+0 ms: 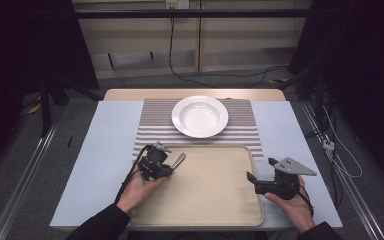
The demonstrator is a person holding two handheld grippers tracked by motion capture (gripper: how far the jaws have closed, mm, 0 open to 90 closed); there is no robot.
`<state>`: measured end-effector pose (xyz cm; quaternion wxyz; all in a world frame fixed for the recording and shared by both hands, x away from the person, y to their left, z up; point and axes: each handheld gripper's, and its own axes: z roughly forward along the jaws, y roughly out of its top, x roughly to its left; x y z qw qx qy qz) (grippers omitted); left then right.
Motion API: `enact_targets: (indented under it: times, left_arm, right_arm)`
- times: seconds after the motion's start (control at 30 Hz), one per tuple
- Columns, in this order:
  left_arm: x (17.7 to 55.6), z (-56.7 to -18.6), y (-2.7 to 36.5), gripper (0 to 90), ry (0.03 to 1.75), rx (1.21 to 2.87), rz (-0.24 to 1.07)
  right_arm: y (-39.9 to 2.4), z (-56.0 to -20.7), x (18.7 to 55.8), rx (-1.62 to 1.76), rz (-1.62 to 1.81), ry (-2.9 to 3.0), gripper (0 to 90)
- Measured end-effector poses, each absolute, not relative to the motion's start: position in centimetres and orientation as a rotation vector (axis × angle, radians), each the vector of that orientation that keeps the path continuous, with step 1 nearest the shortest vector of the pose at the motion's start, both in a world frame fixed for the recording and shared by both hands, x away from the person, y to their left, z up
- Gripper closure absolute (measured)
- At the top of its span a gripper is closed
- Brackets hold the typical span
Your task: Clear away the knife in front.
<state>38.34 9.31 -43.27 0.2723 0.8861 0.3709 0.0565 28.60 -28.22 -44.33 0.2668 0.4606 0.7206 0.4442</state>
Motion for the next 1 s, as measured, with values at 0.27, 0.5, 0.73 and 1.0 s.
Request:
enact_targets:
  times: [0.27, 0.5, 0.73, 1.0]
  left_arm:
    - [37.7, -43.3, 9.5, 79.1, 0.999, 2.397, 0.181]
    - [37.5, -43.5, 9.9, 72.0, 0.971, 2.368, 0.169]
    - [37.6, -43.0, 10.3, 57.0, 0.944, 2.3, 0.207]
    - [38.0, -42.5, 10.8, 23.9, 0.921, 2.232, 0.24]
  right_arm:
    - [-28.2, -44.3, 28.5, 1.24, 1.199, 1.948, 7.7]
    - [-28.2, -44.3, 28.6, 1.237, 1.196, 1.95, 7.7]
    - [-28.2, -44.4, 28.6, 1.238, 1.195, 1.952, 7.7]
    - [-28.2, -44.4, 28.6, 1.24, 1.195, 1.954, 7.7]
